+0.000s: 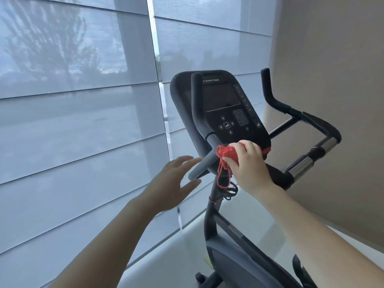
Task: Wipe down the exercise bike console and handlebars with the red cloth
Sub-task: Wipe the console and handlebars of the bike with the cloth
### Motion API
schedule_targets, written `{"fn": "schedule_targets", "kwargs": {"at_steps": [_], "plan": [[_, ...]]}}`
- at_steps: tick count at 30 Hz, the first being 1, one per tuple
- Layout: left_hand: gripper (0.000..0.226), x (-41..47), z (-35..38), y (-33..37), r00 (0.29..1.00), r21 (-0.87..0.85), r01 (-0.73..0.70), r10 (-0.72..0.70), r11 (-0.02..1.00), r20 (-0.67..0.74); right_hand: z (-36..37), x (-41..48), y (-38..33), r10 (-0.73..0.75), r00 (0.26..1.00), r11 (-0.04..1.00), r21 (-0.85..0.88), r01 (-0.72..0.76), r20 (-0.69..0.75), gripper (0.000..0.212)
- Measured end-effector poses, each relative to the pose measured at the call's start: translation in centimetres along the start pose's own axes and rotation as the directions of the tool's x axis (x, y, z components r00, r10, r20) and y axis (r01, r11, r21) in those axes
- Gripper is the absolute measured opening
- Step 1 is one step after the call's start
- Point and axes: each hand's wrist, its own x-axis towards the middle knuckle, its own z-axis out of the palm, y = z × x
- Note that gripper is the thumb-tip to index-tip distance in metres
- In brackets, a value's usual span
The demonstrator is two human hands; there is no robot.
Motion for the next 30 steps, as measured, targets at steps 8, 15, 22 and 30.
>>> {"fn": "schedule_targets", "kwargs": {"at_steps": [8,15,22,30], "plan": [[0.049,7.7,0.5,-2.4,0.984,0.059,-0.174,0.176,0.983,-0.028,-0.3,0.4,0.4,-0.045,0.999,0.996,0.074,0.043,0.027,0.031],[0.041,14.0,0.4,-4.4,0.933,0.105,-0.335,0.345,0.936,-0.104,-3.0,2.3,2.8,0.089,0.994,0.967,0.246,-0.071,-0.065,0.020],[0.036,18.9,1.3,-5.4,0.869,0.071,-0.460,0.465,0.885,-0.172,-1.0,4.9,0.7,0.085,0.991,0.983,0.153,-0.100,0.107,0.017],[0.041,20.5,3.1,-7.5,0.838,0.100,-0.533,0.541,0.840,-0.076,1.0,5.1,-0.5,0.262,0.965,0.963,0.062,-0.262,0.007,0.038]]}}
